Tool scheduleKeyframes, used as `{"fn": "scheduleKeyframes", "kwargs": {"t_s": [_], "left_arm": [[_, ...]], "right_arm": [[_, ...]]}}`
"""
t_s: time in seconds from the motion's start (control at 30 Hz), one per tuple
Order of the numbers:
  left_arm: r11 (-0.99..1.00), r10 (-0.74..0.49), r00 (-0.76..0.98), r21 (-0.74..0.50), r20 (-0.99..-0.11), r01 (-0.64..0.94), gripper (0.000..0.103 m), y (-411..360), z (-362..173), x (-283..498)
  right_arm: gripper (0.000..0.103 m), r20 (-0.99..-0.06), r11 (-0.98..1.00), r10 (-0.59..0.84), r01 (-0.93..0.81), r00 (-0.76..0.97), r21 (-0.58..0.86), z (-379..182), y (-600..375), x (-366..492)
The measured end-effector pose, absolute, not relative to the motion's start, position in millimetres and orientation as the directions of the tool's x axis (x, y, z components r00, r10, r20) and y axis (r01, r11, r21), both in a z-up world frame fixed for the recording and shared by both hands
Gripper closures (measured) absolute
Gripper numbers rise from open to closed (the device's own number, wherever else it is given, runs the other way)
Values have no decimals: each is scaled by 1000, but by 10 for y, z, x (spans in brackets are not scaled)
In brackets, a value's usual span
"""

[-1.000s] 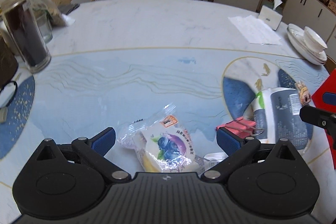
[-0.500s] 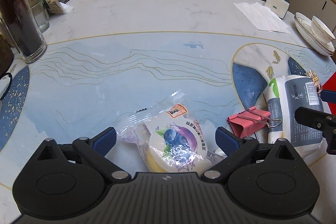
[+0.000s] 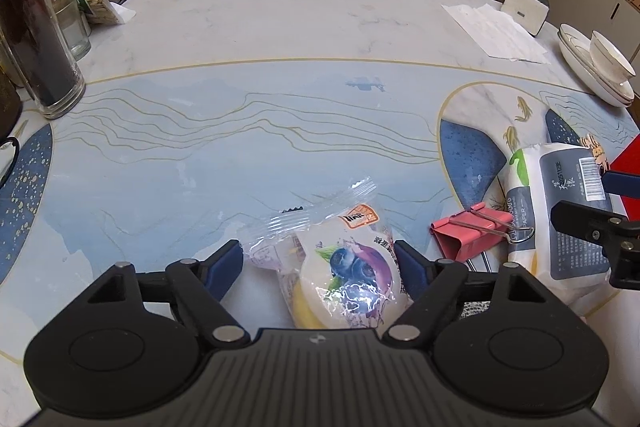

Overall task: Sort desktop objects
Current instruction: 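Grasp the blueberry bread bag with the left gripper while the right gripper grasps the wipes pack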

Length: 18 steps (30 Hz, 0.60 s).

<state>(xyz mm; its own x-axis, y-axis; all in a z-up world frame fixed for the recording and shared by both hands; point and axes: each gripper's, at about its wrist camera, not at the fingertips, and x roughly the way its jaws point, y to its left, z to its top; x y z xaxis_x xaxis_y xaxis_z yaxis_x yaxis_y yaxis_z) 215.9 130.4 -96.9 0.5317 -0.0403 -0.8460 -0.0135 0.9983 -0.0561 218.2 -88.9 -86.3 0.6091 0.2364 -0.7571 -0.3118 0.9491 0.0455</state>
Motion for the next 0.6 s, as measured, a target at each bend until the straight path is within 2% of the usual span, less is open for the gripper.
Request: {"fn": "scheduleKeyframes", "kwargs": {"t_s": [0.13, 0.17, 0.2, 0.23, 0.4, 0.5, 0.6], "left_arm": [[998, -41, 532, -57, -845, -14, 25, 1307, -970, 2160], [998, -42, 533, -59, -845, -15, 25, 1309, -969, 2159], [998, -43, 533, -60, -845, -15, 26, 1311, -966, 2157], [998, -45, 534, -62, -844, -14, 28, 1313, -963, 2157], [997, -51, 540, -72, -840, -18, 31, 1336, -944, 2150], [996, -58, 546, -86, -836, -26, 39, 1358, -918, 2142], [995, -67, 549, -96, -833, -24, 48, 1364, -888, 2138]], "right_arm": [[17, -764, 949, 232, -311, 602, 43, -874, -883, 2185], [26, -767, 949, 231, -312, 598, 43, -878, -879, 2188], [50, -774, 949, 228, -312, 591, 41, -886, -873, 2191], [59, -784, 950, 228, -310, 578, 48, -901, -873, 2205], [61, -788, 953, 227, -299, 573, 57, -903, -882, 2191], [70, -784, 952, 236, -297, 575, 70, -876, -892, 2185], [74, -780, 950, 245, -303, 576, 75, -848, -889, 2173]]}}
